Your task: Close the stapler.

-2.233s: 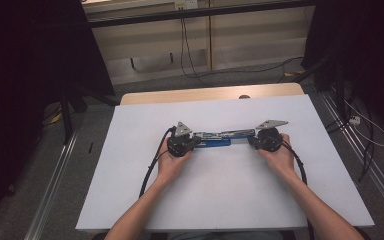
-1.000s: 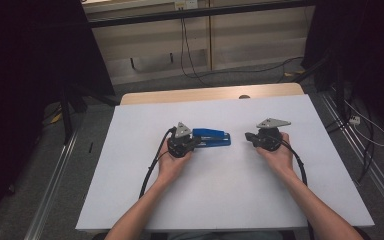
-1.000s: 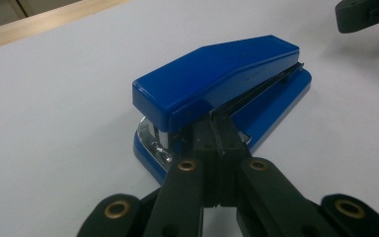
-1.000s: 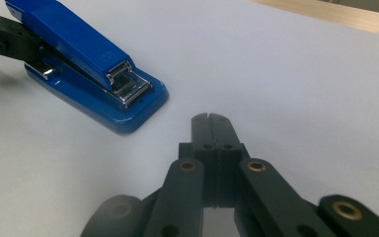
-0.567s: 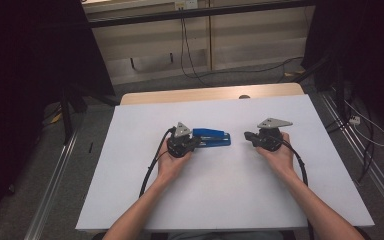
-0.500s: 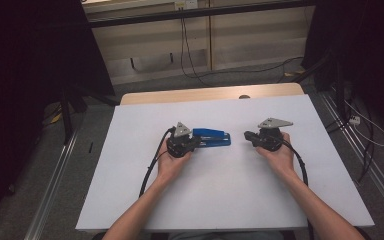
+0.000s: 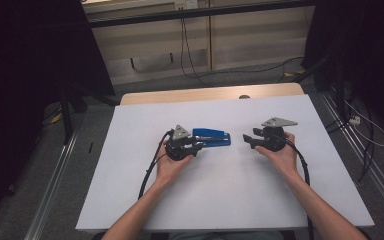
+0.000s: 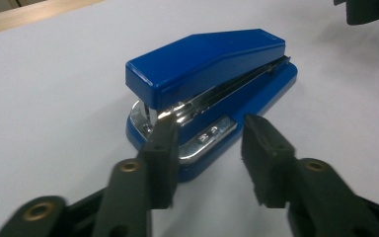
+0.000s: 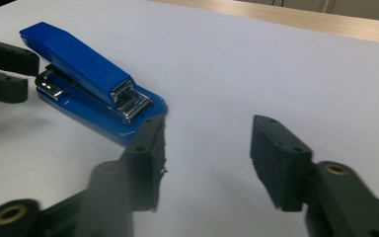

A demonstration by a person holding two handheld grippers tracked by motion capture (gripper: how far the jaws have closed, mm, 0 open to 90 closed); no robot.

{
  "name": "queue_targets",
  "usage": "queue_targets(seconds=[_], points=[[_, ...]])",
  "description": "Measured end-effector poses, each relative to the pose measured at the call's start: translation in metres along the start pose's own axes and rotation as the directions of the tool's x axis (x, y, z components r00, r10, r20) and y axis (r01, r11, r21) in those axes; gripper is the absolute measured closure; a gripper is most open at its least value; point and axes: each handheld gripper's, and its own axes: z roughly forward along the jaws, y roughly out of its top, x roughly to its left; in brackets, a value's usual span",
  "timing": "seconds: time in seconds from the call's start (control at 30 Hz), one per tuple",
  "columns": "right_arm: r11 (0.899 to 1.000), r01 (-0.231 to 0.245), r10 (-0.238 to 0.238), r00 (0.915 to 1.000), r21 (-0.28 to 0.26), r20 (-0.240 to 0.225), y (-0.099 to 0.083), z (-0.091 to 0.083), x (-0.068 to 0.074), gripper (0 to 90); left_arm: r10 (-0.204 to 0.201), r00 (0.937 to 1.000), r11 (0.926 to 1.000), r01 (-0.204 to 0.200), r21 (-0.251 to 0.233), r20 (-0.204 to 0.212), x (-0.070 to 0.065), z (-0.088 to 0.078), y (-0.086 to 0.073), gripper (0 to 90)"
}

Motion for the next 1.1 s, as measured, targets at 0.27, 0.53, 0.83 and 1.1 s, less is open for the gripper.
queue_targets(seconds=[0.27,0.53,0.83,1.1], points=[[1.0,-0.003,0.004,0.9999,-0.014,0.017,0.001,-0.002,-0.001,16.7,-0.019,0.9991,0.9997,0.019,-0.016,-0.038,0.0,-0.008,0.002,26.6],[0.999,-0.005,0.006,0.9995,-0.054,0.03,0.003,-0.004,0.003,3.5,-0.036,0.9968,0.9978,0.032,-0.059,-0.072,0.007,-0.015,0.003,6.5],[0.996,0.014,-0.01,0.9989,-0.091,0.045,0.005,-0.009,0.012,3.0,-0.045,0.9987,0.9949,0.042,-0.091,-0.025,0.007,-0.026,0.005,5.2],[0.995,0.015,-0.008,0.9973,-0.097,0.072,0.004,-0.018,0.015,4.2,-0.038,0.9985,0.9922,0.033,-0.12,-0.039,-0.003,-0.042,0.005,5.7]])
